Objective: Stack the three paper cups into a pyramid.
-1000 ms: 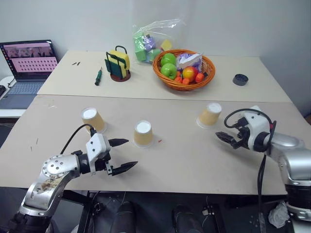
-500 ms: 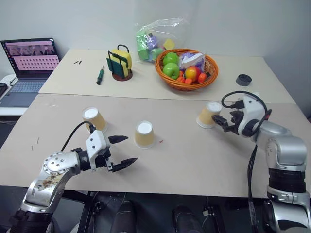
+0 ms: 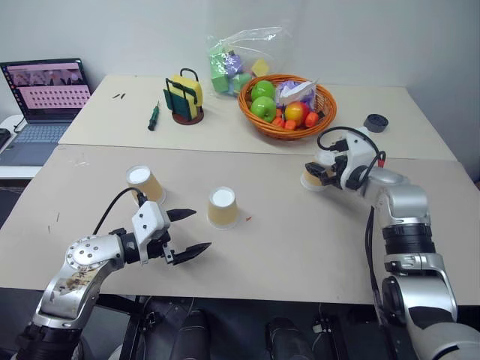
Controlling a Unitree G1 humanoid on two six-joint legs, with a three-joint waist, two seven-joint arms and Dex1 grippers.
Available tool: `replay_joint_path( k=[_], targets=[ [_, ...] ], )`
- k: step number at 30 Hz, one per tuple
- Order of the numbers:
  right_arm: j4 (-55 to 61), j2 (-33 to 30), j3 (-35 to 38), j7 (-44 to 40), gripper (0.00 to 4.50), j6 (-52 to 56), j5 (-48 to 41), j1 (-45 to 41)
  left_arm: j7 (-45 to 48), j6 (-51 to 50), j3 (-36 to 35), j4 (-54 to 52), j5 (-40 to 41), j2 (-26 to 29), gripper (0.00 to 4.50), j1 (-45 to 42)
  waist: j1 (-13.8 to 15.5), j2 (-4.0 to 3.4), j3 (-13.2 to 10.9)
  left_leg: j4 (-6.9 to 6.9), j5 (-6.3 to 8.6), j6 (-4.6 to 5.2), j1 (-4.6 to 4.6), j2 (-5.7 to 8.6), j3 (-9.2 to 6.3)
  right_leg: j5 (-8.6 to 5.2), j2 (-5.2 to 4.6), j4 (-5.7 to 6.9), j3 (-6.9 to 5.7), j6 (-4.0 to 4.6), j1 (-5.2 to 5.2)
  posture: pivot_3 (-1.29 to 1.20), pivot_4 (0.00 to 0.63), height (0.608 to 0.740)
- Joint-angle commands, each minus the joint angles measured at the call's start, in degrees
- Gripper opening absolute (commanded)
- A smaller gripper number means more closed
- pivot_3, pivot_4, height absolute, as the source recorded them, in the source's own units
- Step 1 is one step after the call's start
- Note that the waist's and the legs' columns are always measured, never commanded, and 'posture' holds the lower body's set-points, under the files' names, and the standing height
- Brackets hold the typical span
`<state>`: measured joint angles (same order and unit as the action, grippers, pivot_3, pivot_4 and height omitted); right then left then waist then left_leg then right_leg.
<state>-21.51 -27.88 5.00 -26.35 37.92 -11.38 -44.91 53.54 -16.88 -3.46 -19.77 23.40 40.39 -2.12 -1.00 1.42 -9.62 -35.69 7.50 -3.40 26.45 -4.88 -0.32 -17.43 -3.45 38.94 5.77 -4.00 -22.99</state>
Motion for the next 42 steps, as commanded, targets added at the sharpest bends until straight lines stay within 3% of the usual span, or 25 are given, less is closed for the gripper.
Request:
replay_joint_path(
  k=[1,4,6,7,12,16,19,22,24,31,42],
  targets=[
    [-0.97,-0.19,-0.11,-0.45,4.39,-2.86,0.81,-1.85,-0.41,1.10,-1.43,-2.20,0.26,0.18,4.50,0.58,0.00,0.00,0.00,0.00,0.00,0.00,0.00,0.00,0.00,0.00,0.00,0.00,0.00,0.00,0.00,0.00,0.150,0.692],
    [-0.93,-0.40,-0.69,-1.01,3.64,-3.86,1.32,-1.69,-0.57,1.01,-1.58,-2.73,0.36,0.37,4.50,1.09,-0.04,-0.01,0.00,0.00,0.00,0.00,0.00,0.00,0.00,0.00,0.00,0.00,0.00,0.00,-0.01,0.00,0.150,0.692],
    [-0.26,-0.52,-0.66,-1.42,2.88,-3.87,1.28,-1.51,-0.69,0.93,-1.64,-2.91,0.37,0.40,4.50,1.23,-0.05,-0.01,0.00,0.00,0.00,0.00,0.00,0.00,0.00,0.00,0.00,0.02,0.00,0.00,-0.02,0.00,0.150,0.692],
    [0.30,-0.65,-0.64,-1.74,2.77,-3.93,1.14,-1.42,-0.74,0.88,-1.65,-2.97,0.37,0.41,4.50,1.27,-0.05,-0.01,0.00,0.00,0.00,0.00,0.00,0.00,0.00,0.00,0.01,0.02,0.00,0.00,-0.01,0.00,0.150,0.692],
    [6.20,-1.52,-0.42,-5.07,2.76,-4.72,-0.52,-1.14,-1.01,0.68,-1.20,-3.26,0.28,0.29,4.50,1.43,-0.03,-0.03,-0.02,0.02,0.00,0.00,0.01,0.00,0.00,0.00,0.00,0.02,0.00,0.00,-0.04,0.00,0.150,0.692],
    [14.09,-2.79,-0.79,-12.69,2.76,-4.18,-4.49,-1.14,-1.16,0.46,-0.90,-3.10,0.22,0.28,4.50,1.24,-0.03,-0.04,-0.03,0.02,0.00,0.00,0.02,0.00,0.00,0.00,0.00,0.02,0.00,0.00,-0.05,0.00,0.150,0.692],
    [20.07,-5.73,-2.72,-22.30,2.76,-1.59,-9.09,-0.97,-1.21,0.51,-0.61,-2.44,-0.07,0.25,4.50,0.77,-0.01,-0.05,-0.03,0.03,0.00,0.00,0.02,-0.01,0.00,0.00,0.01,0.02,0.00,0.00,-0.04,0.00,0.150,0.692],
    [27.35,-13.52,-11.61,-39.73,2.76,-6.96,-9.28,4.02,-1.09,0.49,-0.37,-2.15,-0.12,0.24,4.50,0.34,0.47,-0.05,-0.03,0.02,0.00,0.00,0.02,-0.01,0.00,-0.02,0.00,0.00,-0.04,0.02,-0.02,0.00,0.150,0.692],
    [27.99,-15.48,-14.94,-44.76,2.76,-9.75,-8.42,5.27,-1.04,0.49,-0.28,-2.15,-0.14,0.22,4.50,0.25,0.39,-0.03,-0.03,0.01,0.01,0.00,0.01,-0.02,0.00,-0.04,0.00,-0.02,-0.07,0.02,0.01,0.00,0.150,0.692],
    [18.92,-10.32,-25.08,-45.62,2.76,-20.11,1.63,3.35,-1.61,-0.10,-0.75,-3.73,0.10,0.08,4.50,1.07,-0.42,-0.03,-0.03,-0.09,-0.01,-0.01,-0.07,-0.04,0.01,0.01,0.00,0.01,-0.03,0.00,0.00,0.00,0.150,0.692],
    [8.61,-0.94,-26.74,-44.41,2.76,-24.41,6.42,-2.66,-2.79,-0.74,-1.34,-5.31,0.28,0.02,4.50,2.75,-0.03,-0.03,-0.03,-0.06,0.00,-0.02,-0.09,-0.04,0.00,0.00,0.02,0.06,-0.04,0.02,0.02,0.00,0.150,0.692]
  ],
)
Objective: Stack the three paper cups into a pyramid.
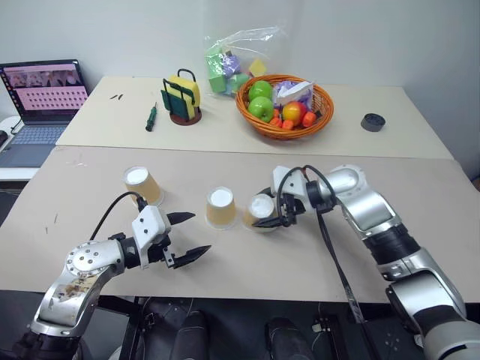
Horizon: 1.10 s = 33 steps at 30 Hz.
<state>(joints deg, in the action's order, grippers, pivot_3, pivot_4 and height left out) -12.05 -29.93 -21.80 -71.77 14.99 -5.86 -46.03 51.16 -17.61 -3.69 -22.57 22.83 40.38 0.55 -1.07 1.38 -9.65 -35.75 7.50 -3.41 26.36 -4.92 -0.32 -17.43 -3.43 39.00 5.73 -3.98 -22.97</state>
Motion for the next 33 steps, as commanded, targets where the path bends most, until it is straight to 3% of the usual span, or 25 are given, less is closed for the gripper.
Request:
replay_joint_path(
  k=[1,3,5,8,11,18,23,27,33],
  targets=[
    [-1.10,1.39,0.20,0.90,2.76,-1.60,1.12,-1.60,-0.51,-0.06,-1.08,-2.60,0.86,0.01,4.50,0.15,0.08,0.00,0.00,0.00,0.00,0.00,0.00,0.00,0.00,0.00,0.00,0.00,0.00,0.00,-0.01,0.00,0.150,0.692],
    [-1.38,1.81,0.52,1.02,2.76,-1.62,1.45,-1.58,-0.69,-0.05,-1.02,-2.59,0.82,-0.06,4.50,0.20,0.16,0.00,0.00,0.00,0.00,0.00,0.00,0.00,0.00,0.00,0.00,0.00,-0.01,0.00,0.00,0.00,0.150,0.692],
    [-1.44,1.96,0.86,1.10,3.77,-1.47,1.39,-1.44,-0.92,0.01,-0.93,-2.58,0.75,-0.15,4.50,0.26,0.23,0.00,0.00,0.01,0.00,0.00,0.00,0.00,0.00,0.00,0.00,0.00,-0.01,0.00,0.01,0.00,0.150,0.692],
    [-1.35,1.93,1.38,1.65,4.45,-1.31,1.46,-1.05,-1.33,0.01,-0.95,-2.82,0.72,-0.35,4.50,0.73,0.24,0.00,0.00,0.01,0.00,0.00,0.01,0.00,0.00,0.00,0.00,0.00,-0.01,0.00,-0.01,0.00,0.150,0.692],
    [1.43,0.63,3.11,1.35,4.45,-0.76,0.15,-0.06,-2.27,-0.25,-1.43,-3.67,0.88,-0.63,4.50,1.82,0.24,0.00,0.00,0.02,0.00,0.00,0.02,0.00,0.00,0.00,0.00,0.00,-0.01,0.01,-0.01,0.00,0.150,0.692],
    [16.02,-6.33,14.11,-1.63,4.45,11.54,-13.61,2.50,-9.29,0.26,-8.04,-5.52,-0.17,-3.51,4.50,8.90,0.33,0.00,-0.01,0.02,0.00,0.00,0.08,0.00,0.00,-0.01,-0.01,0.00,-0.01,0.01,-0.04,0.00,0.150,0.692],
    [23.57,-6.70,26.40,8.20,4.45,24.97,-24.37,2.34,-23.33,3.62,-16.47,-2.44,-5.35,-12.16,4.50,14.73,-0.10,0.01,-0.01,0.02,0.01,0.00,0.03,-0.01,0.02,-0.01,-0.04,-0.01,0.03,0.02,-0.02,0.00,0.150,0.692],
    [30.29,-5.60,26.30,16.62,4.45,28.21,-23.36,4.53,-28.76,4.75,-17.20,1.12,-7.69,-15.79,4.50,11.47,0.54,0.04,0.01,0.02,0.01,0.00,0.03,-0.01,-0.03,-0.02,-0.01,0.01,-0.01,0.04,-0.04,0.00,0.150,0.692],
    [38.77,-7.15,19.57,23.76,4.45,28.73,-17.54,9.50,-28.08,5.99,-13.78,9.81,-9.81,-14.48,4.50,1.06,1.13,0.09,0.04,-0.12,0.01,-0.01,0.07,0.05,-0.02,0.02,-0.05,-0.05,0.01,-0.02,-0.03,0.00,0.150,0.692]
  ],
)
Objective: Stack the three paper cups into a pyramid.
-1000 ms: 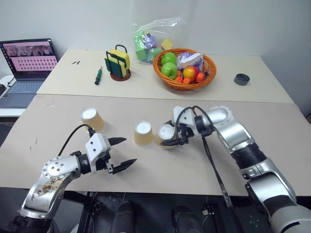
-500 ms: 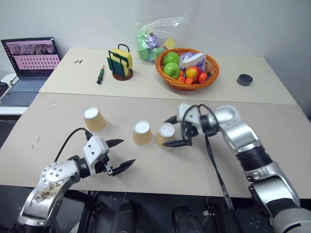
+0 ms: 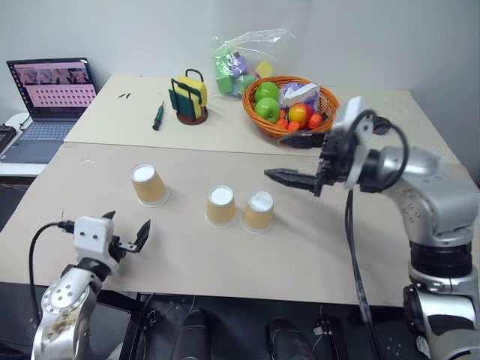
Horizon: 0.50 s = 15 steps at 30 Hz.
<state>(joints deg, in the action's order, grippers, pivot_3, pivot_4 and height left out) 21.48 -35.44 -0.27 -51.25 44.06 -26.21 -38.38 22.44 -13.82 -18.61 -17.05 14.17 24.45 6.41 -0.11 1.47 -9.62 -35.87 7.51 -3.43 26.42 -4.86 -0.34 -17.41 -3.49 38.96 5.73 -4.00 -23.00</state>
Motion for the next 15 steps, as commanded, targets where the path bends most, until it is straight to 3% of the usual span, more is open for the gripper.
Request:
replay_joint_path(
  k=[1,15],
  targets=[
    [6.04,-1.69,-2.35,3.82,4.45,-0.15,2.84,2.54,1.35,2.73,1.68,6.06,-1.39,1.90,4.50,-6.53,0.19,0.03,0.01,0.01,0.00,0.00,-0.01,0.00,-0.01,0.00,0.01,0.01,-0.01,0.00,-0.03,0.00,0.150,0.692],
    [13.81,-3.70,-3.99,7.12,4.45,3.18,0.82,8.55,8.21,13.09,7.81,36.97,-5.08,5.15,4.50,-31.29,-0.31,0.12,-0.01,0.10,-0.01,0.01,0.05,-0.01,-0.02,0.00,0.04,0.02,-0.03,0.00,0.01,0.00,0.150,0.692]
  ],
)
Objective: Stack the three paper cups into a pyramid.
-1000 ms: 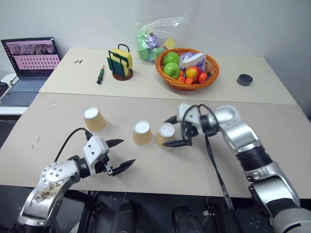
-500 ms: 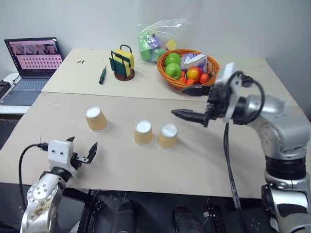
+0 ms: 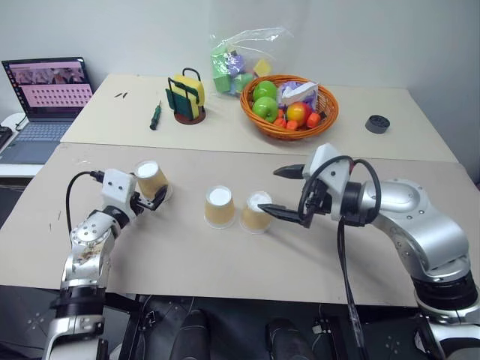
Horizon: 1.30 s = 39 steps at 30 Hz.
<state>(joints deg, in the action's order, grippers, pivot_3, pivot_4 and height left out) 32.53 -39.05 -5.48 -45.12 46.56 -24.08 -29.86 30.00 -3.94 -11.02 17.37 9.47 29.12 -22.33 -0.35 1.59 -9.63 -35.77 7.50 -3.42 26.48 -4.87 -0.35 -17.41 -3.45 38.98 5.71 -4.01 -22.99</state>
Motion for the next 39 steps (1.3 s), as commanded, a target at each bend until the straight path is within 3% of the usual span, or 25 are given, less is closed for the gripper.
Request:
replay_joint_path(
  k=[1,9,12,15,25,28,33,39],
  targets=[
    [2.85,-0.05,1.17,1.25,4.45,0.86,-1.37,0.10,0.84,3.67,0.48,3.21,-0.42,0.23,4.50,-3.37,-0.18,0.00,0.00,0.00,0.00,0.00,0.00,0.00,0.00,0.00,0.00,0.00,0.00,0.00,0.00,0.00,0.150,0.692],
    [2.64,-0.49,0.24,2.25,4.45,0.54,-1.05,0.54,1.96,4.05,0.88,2.23,0.94,-1.25,4.50,-4.47,-0.33,0.01,-0.01,0.00,0.00,0.00,0.00,0.00,0.00,0.00,0.00,0.00,-0.01,0.00,0.02,0.00,0.150,0.692],
    [2.52,-0.47,0.03,2.33,4.50,0.42,-1.05,0.58,2.14,3.78,0.62,0.33,1.25,-1.69,3.89,-4.16,-0.32,0.02,-0.01,0.00,0.00,0.00,0.00,0.00,0.00,0.00,0.00,0.00,-0.01,0.00,0.01,0.00,0.150,0.692],
    [2.36,-0.59,-0.34,2.21,4.50,0.18,-0.83,0.89,2.21,2.63,0.78,-1.92,1.20,-1.68,2.89,-3.91,-0.32,0.02,-0.01,0.00,0.00,0.00,0.00,0.00,-0.01,0.00,0.00,0.00,-0.01,-0.01,0.02,0.00,0.150,0.692],
    [0.18,0.10,-2.51,2.46,4.50,-1.67,1.31,1.88,5.25,-5.70,2.71,-14.45,4.51,-0.69,2.89,-8.74,-0.25,0.04,-0.03,-0.01,0.00,0.00,0.00,0.00,-0.01,0.00,0.00,0.00,-0.01,-0.01,0.03,0.00,0.150,0.692],
    [-1.04,0.03,-3.20,2.83,4.50,-2.60,2.77,2.20,9.02,-16.55,4.00,-20.27,11.76,-0.93,2.89,-12.15,0.10,0.09,-0.05,-0.05,-0.01,-0.01,0.01,0.01,-0.04,0.00,0.00,0.00,-0.04,-0.02,0.08,0.00,0.150,0.692],
    [-2.48,-0.57,-1.73,3.52,4.50,-3.42,3.98,3.20,12.57,-37.76,2.08,-26.30,30.74,-2.01,2.89,-15.74,-0.39,0.09,-0.05,-0.04,-0.01,0.00,0.00,0.01,-0.07,-0.03,0.00,-0.01,-0.03,-0.07,0.12,0.00,0.150,0.692],
    [-2.49,-1.84,0.45,4.65,4.50,-3.82,5.10,5.19,17.53,-48.65,4.62,-24.38,39.04,-1.96,2.89,-18.48,-0.82,0.10,-0.06,-0.08,-0.01,0.01,-0.03,0.01,-0.13,-0.03,0.02,0.02,-0.05,-0.07,0.16,0.00,0.150,0.692]
  ],
)
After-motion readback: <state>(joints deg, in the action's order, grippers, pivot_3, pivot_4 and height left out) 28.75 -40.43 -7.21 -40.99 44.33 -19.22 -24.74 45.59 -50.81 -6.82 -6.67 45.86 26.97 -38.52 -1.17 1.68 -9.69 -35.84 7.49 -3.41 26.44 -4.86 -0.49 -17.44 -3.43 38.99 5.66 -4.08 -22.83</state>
